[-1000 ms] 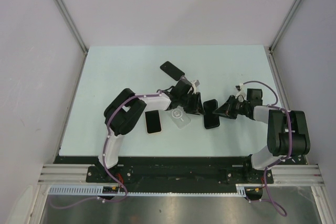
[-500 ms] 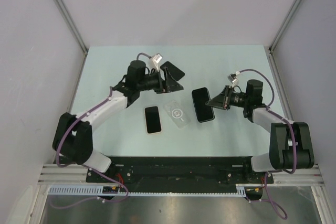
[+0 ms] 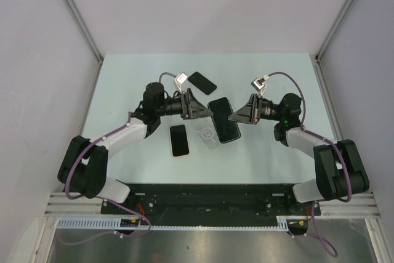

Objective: Put the phone into the phone case

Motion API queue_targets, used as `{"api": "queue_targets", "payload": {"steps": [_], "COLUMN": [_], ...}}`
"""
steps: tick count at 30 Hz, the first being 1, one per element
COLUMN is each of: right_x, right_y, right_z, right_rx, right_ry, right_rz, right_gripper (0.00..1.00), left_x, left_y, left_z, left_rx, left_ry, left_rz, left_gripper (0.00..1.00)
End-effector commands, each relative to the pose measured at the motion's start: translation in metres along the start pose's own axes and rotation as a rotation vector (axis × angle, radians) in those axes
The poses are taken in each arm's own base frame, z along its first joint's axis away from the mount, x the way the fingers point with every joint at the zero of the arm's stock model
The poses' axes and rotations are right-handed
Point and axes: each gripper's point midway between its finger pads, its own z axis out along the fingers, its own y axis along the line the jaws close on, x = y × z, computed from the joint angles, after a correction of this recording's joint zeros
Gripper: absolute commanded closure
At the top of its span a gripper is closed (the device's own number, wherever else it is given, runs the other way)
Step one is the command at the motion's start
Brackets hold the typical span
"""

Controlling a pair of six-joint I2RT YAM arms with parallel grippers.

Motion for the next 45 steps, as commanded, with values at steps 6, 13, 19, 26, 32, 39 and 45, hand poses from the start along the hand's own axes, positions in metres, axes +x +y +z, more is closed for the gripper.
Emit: {"api": "queue_targets", "payload": {"steps": [6,13,19,26,32,39,45], "right_x": [0.003,0.011,0.014,0.017,0.020,0.015,0.008], "right_y": [0.030,0.014,0.011,0.012,0.014,0.016,0.001], "right_z": [0.003,0.003,0.003,0.003,0.005,0.006,0.010], "right_rx": [-0.158,-0.147,-0.145,-0.146,-0.152,-0.152,-0.089], "right_ry": [0.003,0.007,0.018,0.030,0.044,0.019,-0.027], "right_rz": [-0.044,0.006,0.011,0.011,0.019,0.017,-0.006], "right_gripper": [1.00,1.00,1.00,0.98,0.91,0.64,0.76], "left_x": [-0.006,-0.012,-0.014,-0.016,-0.016,-0.012,-0.013], "left_y": [-0.031,-0.031,-0.017,-0.010,-0.006,0.008,-0.001], "left_z": [-0.013,-0.013,-0.007,-0.002,0.001,-0.002,-0.004], "left_rx": [0.184,0.179,0.144,0.133,0.119,0.019,0.031], "left_ry": [-0.045,-0.057,-0.055,-0.051,-0.039,0.001,0.024], "left_rz": [-0.017,-0.029,-0.058,-0.076,-0.064,0.032,0.084], "left_gripper": [0.27,0.23,0.31,0.45,0.90,1.00,1.00]}}
